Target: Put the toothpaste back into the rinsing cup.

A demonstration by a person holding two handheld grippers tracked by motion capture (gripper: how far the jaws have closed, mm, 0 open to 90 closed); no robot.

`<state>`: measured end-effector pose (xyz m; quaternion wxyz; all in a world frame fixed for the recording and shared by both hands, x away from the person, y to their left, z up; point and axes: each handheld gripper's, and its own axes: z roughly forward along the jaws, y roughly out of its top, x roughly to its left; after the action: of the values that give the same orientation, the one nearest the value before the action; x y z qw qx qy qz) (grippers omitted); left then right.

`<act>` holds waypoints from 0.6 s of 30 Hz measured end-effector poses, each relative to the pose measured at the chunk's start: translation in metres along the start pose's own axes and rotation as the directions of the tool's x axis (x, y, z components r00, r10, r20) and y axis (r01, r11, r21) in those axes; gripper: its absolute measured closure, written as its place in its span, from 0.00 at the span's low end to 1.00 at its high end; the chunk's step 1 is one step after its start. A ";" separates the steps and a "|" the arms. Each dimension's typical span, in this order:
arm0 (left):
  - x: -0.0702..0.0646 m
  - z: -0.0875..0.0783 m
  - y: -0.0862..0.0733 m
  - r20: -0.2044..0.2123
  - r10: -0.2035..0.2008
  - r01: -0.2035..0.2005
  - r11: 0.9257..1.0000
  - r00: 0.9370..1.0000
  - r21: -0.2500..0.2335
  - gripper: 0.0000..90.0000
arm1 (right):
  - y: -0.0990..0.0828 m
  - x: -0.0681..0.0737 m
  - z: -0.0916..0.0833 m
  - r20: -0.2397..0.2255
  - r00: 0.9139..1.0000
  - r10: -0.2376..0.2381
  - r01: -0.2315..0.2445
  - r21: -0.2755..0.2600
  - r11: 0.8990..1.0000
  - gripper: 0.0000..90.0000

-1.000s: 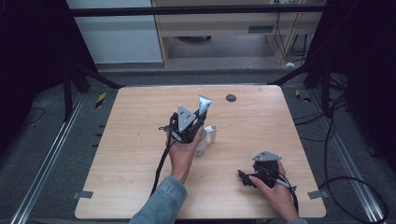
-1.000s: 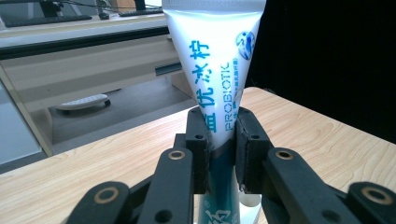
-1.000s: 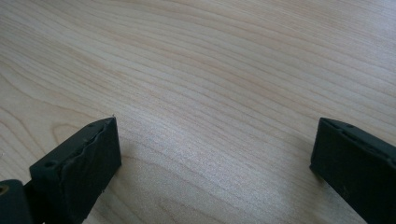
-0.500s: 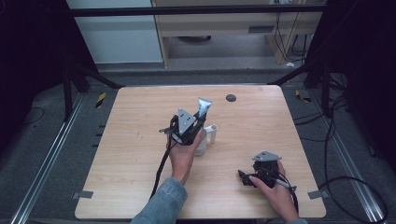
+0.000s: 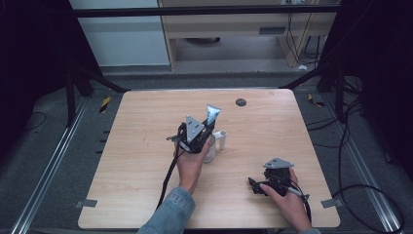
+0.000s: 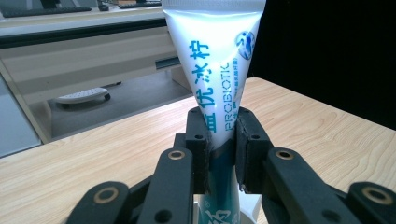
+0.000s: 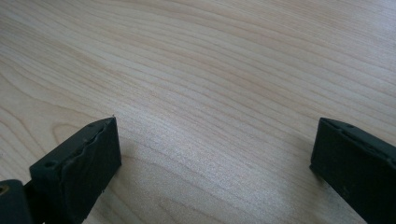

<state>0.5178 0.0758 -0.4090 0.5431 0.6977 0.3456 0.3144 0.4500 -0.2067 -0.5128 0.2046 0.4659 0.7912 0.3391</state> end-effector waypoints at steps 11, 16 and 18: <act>0.000 0.001 -0.008 0.001 -0.011 0.011 1.000 1.000 0.012 0.86 | 0.000 0.000 0.000 0.000 1.000 -0.001 0.001 0.000 1.000 0.02; 0.001 0.002 -0.009 0.003 -0.010 0.010 1.000 1.000 0.014 0.86 | 0.000 0.000 0.000 0.001 1.000 -0.001 0.001 0.001 1.000 0.02; 0.001 0.002 -0.009 0.003 -0.010 0.010 1.000 1.000 0.014 0.86 | 0.000 0.000 0.000 0.001 1.000 -0.002 0.002 0.001 1.000 0.02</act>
<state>0.5181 0.0772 -0.4185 0.5404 0.7002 0.3506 0.3080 0.4500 -0.2069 -0.5128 0.2049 0.4655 0.7918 0.3382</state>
